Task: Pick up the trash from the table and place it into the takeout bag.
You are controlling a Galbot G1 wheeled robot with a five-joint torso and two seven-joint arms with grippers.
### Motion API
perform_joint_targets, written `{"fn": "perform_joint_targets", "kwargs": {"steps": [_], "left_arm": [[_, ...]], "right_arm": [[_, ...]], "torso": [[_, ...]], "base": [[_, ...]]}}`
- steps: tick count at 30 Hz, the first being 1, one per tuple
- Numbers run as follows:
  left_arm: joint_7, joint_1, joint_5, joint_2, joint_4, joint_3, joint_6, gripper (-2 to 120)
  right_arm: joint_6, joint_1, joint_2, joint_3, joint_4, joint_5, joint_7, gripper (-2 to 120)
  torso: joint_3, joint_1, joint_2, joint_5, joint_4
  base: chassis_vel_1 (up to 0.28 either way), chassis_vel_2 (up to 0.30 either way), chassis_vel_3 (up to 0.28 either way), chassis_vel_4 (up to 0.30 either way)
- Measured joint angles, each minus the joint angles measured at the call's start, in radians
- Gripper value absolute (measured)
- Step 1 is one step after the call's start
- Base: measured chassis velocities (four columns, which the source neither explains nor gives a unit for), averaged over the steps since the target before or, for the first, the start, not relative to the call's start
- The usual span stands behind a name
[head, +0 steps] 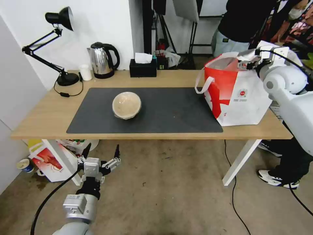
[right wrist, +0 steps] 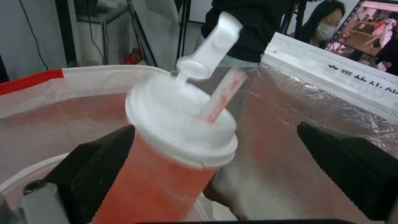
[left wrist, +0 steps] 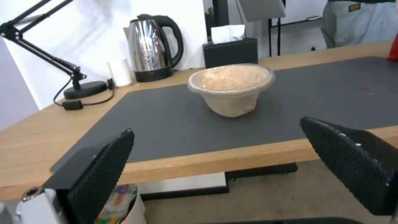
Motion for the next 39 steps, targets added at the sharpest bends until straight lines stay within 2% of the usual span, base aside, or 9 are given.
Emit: {"fn": "perform_joint_targets", "kwargs": {"steps": [21,24,27,28,30,32,35,37,39], "left_arm": [[0.0,0.0,0.0,0.0,0.0,0.0,0.0,100],[0.0,0.0,0.0,0.0,0.0,0.0,0.0,100],[0.0,0.0,0.0,0.0,0.0,0.0,0.0,100],[0.0,0.0,0.0,0.0,0.0,0.0,0.0,100],[0.0,0.0,0.0,0.0,0.0,0.0,0.0,100],[0.0,0.0,0.0,0.0,0.0,0.0,0.0,100],[0.0,0.0,0.0,0.0,0.0,0.0,0.0,100],[0.0,0.0,0.0,0.0,0.0,0.0,0.0,100],[0.0,0.0,0.0,0.0,0.0,0.0,0.0,100]], "right_arm": [[-0.005,-0.031,-0.018,0.037,0.024,-0.044,-0.004,100],[0.036,-0.031,-0.016,0.05,0.026,-0.035,-0.015,100],[0.175,-0.049,-0.004,0.094,0.053,-0.007,-0.048,100],[0.175,-0.049,-0.004,0.094,0.053,-0.007,-0.048,100],[0.254,-0.074,0.0,0.123,0.087,0.009,-0.066,100],[0.277,-0.085,0.0,0.132,0.102,0.01,-0.07,100],[0.364,-0.128,0.004,0.157,0.165,0.002,-0.074,100],[0.373,-0.133,0.005,0.159,0.171,0.0,-0.075,100],[0.433,-0.176,0.012,0.179,0.216,-0.045,-0.081,100]], "torso": [[0.0,0.0,0.0,0.0,0.0],[0.0,0.0,0.0,0.0,-0.0001],[0.0,0.0,0.0,0.0,0.0002],[0.0,0.0,0.0,0.0,0.0002],[0.0,0.0,0.0,0.0,0.0001],[0.0,0.0,0.0,-0.0001,0.0001],[0.0,0.0,0.0,-0.0001,-0.0001],[0.0,0.0,0.0,-0.0001,-0.0001],[0.0,0.0,0.0,-0.0002,0.0001]], "base": [[0.0,0.0,0.0,0.0],[0.0,0.0,0.0,0.0],[0.0,0.0,0.0,0.0],[0.0,0.0,0.0,0.0],[0.0,0.0,0.0,0.0],[0.0,0.0,0.0,0.0],[0.0,0.0,0.0,0.0],[0.0,0.0,0.0,0.0],[0.0,0.0,0.0,0.0]]}}
